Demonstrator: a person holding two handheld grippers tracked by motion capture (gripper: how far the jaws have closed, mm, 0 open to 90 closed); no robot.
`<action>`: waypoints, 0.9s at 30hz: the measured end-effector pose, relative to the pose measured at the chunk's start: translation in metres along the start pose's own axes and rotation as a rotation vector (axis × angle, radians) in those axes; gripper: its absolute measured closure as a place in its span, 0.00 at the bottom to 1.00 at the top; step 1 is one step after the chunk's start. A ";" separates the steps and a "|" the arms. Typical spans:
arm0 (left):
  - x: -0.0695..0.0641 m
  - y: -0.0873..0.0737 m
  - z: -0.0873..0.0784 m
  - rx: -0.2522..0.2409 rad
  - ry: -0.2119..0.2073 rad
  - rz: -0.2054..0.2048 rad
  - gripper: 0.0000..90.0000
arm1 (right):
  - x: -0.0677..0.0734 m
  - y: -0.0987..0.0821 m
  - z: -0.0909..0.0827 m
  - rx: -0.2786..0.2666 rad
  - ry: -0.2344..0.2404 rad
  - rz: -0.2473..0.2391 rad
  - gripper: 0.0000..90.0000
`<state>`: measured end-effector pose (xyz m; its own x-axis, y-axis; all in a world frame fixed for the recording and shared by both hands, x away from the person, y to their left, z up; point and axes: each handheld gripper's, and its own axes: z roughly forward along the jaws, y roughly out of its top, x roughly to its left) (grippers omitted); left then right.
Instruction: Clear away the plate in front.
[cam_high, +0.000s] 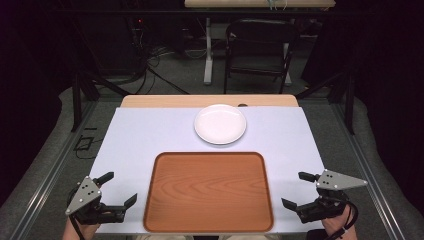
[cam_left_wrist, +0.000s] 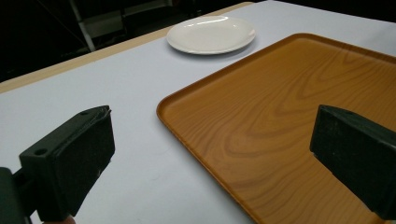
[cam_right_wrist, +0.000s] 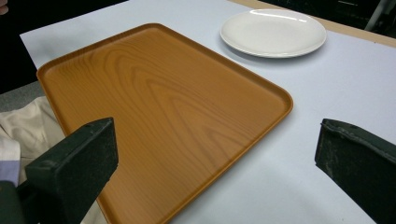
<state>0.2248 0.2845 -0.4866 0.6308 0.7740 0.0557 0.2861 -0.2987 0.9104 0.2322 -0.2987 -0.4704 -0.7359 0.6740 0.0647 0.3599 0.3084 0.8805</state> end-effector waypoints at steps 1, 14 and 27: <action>0.000 0.000 0.000 0.002 0.000 0.002 0.00 | 0.000 0.000 0.000 0.003 0.001 0.002 0.00; -0.004 0.000 0.001 0.034 0.026 0.009 0.00 | 0.001 0.001 0.003 0.058 -0.023 0.011 0.00; -0.019 0.009 0.013 0.045 -0.019 0.019 0.00 | 0.003 0.002 0.007 0.089 -0.035 0.003 0.00</action>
<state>0.2250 0.2599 -0.4852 0.6498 0.7573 0.0648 0.3058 -0.3386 0.8898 0.2344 -0.2918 -0.4717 -0.7152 0.6972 0.0494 0.4125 0.3639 0.8351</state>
